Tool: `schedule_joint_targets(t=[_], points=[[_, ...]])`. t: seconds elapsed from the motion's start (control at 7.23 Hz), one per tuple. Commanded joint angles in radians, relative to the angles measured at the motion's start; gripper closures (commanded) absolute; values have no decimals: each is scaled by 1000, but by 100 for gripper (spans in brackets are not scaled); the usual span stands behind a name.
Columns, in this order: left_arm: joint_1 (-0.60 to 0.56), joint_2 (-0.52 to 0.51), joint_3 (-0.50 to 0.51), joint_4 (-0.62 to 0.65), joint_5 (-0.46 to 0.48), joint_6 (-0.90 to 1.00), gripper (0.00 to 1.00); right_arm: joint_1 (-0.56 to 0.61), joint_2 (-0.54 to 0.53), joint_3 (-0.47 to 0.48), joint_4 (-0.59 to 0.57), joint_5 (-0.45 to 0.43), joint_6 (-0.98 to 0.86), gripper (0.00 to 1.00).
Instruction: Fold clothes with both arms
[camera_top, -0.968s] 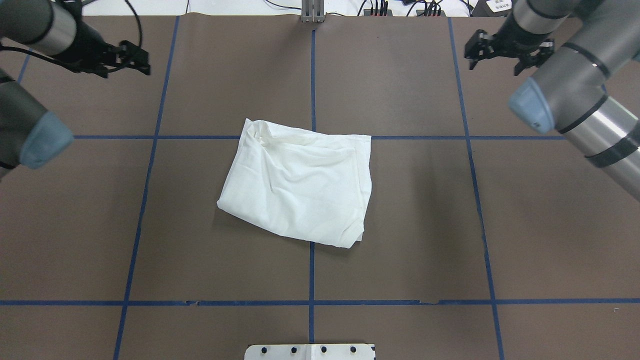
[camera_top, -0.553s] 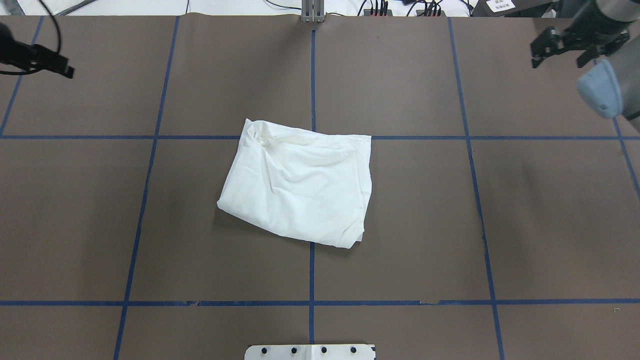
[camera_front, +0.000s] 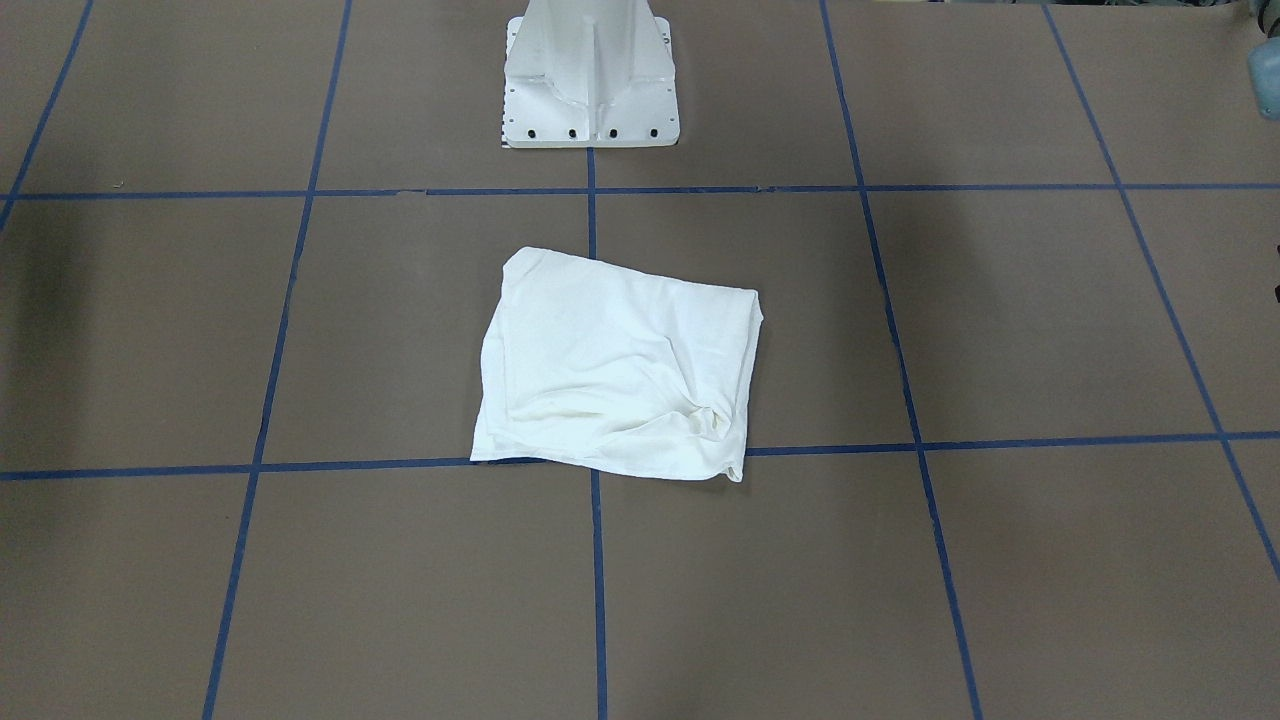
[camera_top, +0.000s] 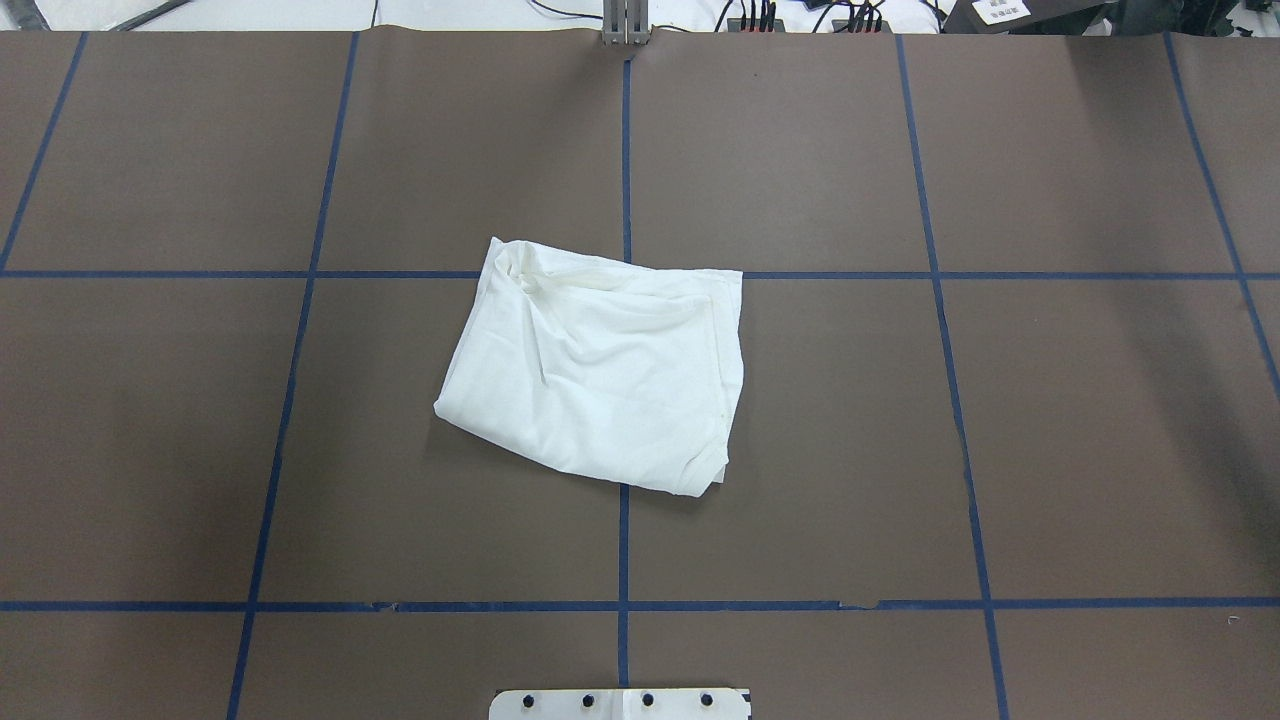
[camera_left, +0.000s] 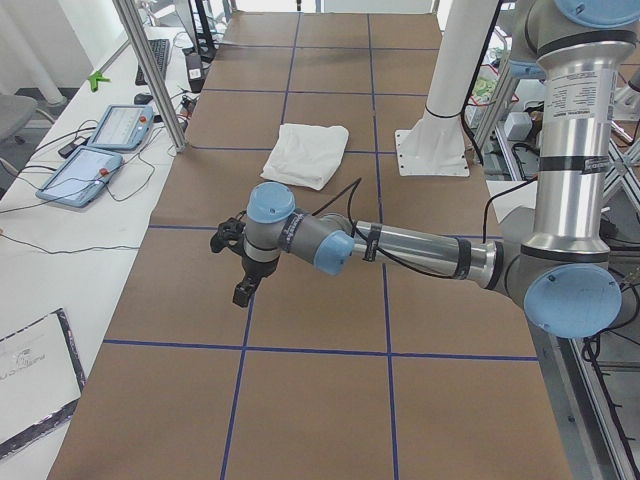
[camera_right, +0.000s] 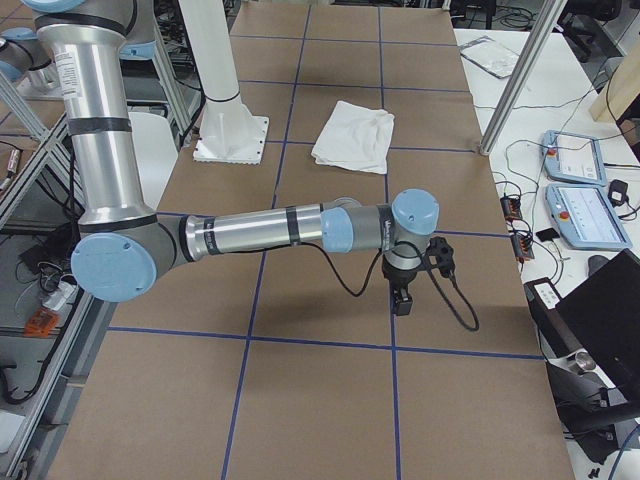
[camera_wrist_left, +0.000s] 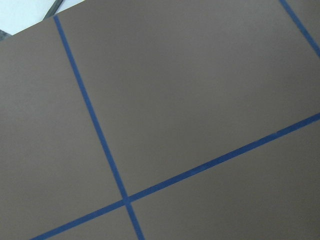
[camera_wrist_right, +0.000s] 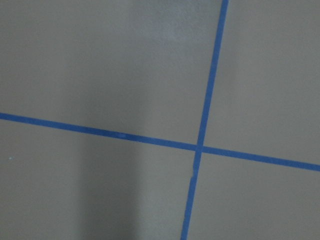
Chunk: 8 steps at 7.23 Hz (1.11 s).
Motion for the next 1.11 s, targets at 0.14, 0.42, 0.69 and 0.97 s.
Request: schedule_joint_targets(t=[0.14,0.42,0.69,0.97], points=[[-13,54,48,4,13,6,0,78,-87,10,24,19,-11,0],[-15,77,3,147,7,9,0,78,-106,17,10,29,-7,0],[-69,75,-41,258,7,110,0,85,-112,20,-17,34,-7,0],[-93,68,-22,286,1,161,0,116,-109,22,-56,61,-8,0]])
